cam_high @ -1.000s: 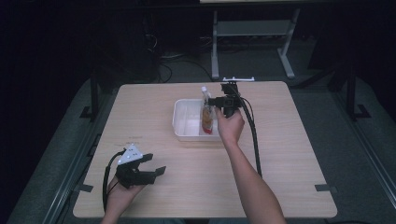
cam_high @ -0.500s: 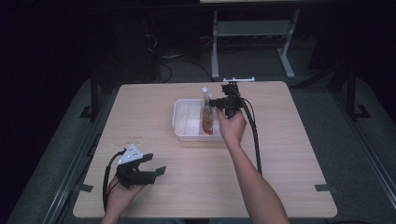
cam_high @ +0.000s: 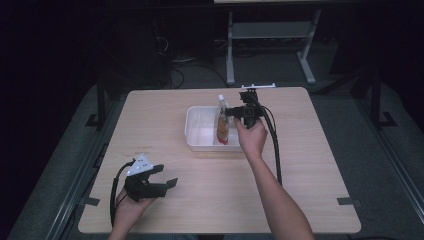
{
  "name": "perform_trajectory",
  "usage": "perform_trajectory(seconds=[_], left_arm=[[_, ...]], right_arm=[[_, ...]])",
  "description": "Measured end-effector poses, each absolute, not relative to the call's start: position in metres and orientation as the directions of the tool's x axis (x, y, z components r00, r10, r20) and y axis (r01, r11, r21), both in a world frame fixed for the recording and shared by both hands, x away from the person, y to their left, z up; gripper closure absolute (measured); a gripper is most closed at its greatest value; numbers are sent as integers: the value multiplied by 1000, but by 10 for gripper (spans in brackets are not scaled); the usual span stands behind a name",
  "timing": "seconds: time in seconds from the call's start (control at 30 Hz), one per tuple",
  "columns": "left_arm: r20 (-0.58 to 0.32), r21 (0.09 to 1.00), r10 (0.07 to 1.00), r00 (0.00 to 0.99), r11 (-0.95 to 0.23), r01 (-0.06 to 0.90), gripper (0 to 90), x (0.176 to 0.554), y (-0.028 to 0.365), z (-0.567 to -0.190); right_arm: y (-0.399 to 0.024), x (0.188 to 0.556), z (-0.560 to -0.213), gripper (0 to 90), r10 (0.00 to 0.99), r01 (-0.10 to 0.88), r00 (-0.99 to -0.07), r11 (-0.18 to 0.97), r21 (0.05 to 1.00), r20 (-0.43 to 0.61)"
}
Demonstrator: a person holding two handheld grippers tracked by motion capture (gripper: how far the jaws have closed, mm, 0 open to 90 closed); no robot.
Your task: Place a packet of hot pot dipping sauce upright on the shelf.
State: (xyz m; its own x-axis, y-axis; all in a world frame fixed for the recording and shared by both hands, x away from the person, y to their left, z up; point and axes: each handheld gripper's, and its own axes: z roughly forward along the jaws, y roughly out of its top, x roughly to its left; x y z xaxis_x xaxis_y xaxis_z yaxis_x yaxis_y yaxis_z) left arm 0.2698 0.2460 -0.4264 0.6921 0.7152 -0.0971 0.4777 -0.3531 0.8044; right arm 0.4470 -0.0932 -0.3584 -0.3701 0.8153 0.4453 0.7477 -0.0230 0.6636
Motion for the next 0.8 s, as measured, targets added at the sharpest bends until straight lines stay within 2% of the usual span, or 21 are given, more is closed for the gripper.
perform_trajectory(seconds=[0.8], left_arm=[[-94,805,717,691,-354,477,254,270,246,-426]], right_arm=[[-115,436,-344,665,796,734,-422,19,679,435]])
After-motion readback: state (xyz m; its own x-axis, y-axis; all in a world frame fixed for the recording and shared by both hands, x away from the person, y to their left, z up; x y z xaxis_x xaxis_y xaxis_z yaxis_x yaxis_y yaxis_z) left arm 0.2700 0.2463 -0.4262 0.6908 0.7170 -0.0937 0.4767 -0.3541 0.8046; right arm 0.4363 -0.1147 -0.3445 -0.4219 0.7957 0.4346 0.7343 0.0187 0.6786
